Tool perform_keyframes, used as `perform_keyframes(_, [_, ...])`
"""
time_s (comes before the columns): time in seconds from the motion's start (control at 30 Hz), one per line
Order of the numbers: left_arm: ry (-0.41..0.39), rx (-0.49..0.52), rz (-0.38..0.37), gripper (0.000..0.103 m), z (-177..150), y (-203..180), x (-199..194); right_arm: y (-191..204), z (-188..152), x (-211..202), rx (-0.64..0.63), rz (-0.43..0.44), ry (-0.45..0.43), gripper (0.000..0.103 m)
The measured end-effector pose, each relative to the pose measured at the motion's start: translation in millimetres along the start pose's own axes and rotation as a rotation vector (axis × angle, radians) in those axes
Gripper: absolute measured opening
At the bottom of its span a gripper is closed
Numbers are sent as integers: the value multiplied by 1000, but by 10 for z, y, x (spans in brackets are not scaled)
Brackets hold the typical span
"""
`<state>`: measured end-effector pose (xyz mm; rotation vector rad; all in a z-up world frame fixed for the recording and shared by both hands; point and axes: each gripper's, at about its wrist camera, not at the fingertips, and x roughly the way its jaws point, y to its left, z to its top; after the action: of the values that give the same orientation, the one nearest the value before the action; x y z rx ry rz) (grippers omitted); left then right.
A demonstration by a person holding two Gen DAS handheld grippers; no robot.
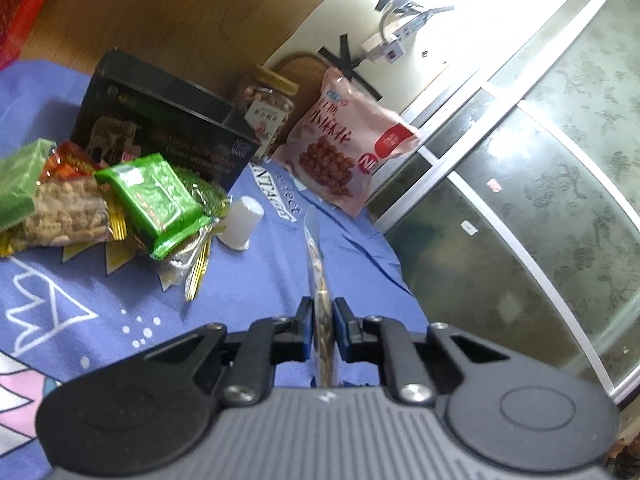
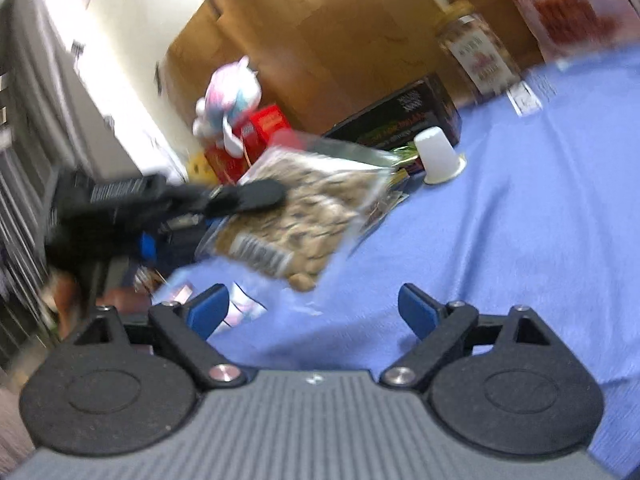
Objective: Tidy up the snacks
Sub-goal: 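Carry the seed bag into the black tin box and open the left gripper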
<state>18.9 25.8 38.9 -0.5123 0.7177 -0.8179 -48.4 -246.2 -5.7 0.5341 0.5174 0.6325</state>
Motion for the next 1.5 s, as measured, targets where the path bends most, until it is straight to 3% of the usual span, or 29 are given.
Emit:
perform_keyframes(0.1, [3, 12, -17, 11, 2, -34, -51, -73, 21, -20, 121, 107, -10, 82])
perform_keyframes(0.17, [7, 27, -28, 11, -17, -81, -51, -89, 36, 5, 178, 189, 7, 44])
perform_keyframes(0.23, [-10, 43, -10, 12, -22, -116, -59, -64, 25, 47, 208, 237, 19, 38])
perform_keyframes(0.37, [-18, 21, 16, 16, 3, -57, -44, 89, 47, 18, 142, 209, 5, 30])
perform_keyframes(0.67, [-45, 177, 135, 21, -64, -254, 0, 118, 106, -27, 67, 137, -20, 29])
perform_keyframes(1.17, [-34, 172, 160, 23, -105, -277, -15, 190, 102, -23, 23, 102, -16, 29])
perform_keyframes(1.5, [-35, 246, 218, 26, -157, -382, -17, 241, 93, -32, -13, 83, -17, 29])
